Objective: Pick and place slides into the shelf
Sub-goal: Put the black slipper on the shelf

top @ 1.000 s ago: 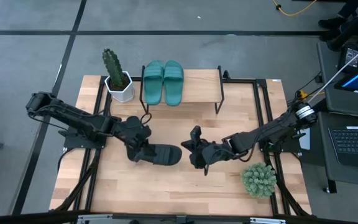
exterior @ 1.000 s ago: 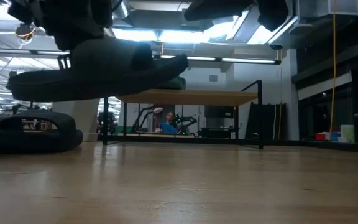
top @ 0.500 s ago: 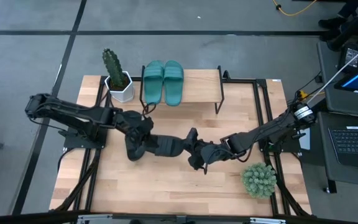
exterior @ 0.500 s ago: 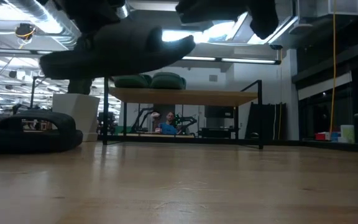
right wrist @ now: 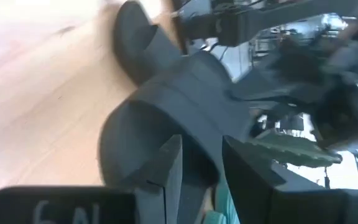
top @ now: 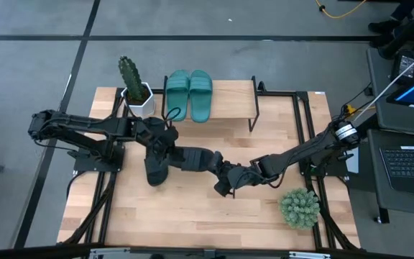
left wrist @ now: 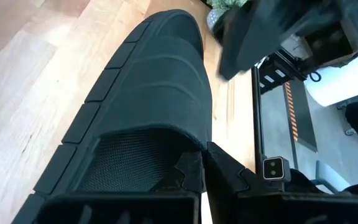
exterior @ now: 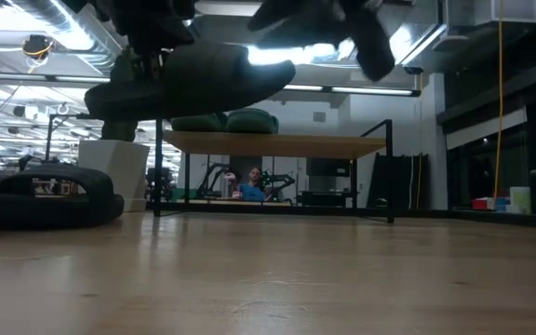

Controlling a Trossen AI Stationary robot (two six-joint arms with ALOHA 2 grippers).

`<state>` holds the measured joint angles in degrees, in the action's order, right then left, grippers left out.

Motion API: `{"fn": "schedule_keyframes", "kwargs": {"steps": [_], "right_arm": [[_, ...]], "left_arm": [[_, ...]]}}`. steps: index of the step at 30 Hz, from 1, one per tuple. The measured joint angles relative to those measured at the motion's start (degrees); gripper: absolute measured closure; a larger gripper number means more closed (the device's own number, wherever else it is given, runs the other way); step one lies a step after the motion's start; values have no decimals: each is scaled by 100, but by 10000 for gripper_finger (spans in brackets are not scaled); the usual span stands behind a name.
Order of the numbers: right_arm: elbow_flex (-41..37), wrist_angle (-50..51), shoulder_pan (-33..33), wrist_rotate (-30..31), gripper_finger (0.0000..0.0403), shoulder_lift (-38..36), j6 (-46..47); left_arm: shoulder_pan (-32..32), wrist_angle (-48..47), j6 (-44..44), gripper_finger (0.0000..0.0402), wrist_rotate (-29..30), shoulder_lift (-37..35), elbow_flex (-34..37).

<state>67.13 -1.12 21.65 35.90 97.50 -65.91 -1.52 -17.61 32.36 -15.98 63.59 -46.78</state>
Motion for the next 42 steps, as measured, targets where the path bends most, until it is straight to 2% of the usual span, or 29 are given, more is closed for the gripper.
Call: {"fn": "schedule_keyframes", "kwargs": {"steps": [8, 23, 42], "right_arm": [[-4, -793, -101, 33, 287, 329, -762], [-6, -394, -239, 44, 287, 319, -1018], [-6, -816, -234, 42, 287, 319, -1127]], "left_arm": [[-24, -43, -5, 401, -59, 0, 0], [-24, -81, 31, 401, -176, 2, 2], [-24, 236, 174, 402, -368, 4, 9]]}}
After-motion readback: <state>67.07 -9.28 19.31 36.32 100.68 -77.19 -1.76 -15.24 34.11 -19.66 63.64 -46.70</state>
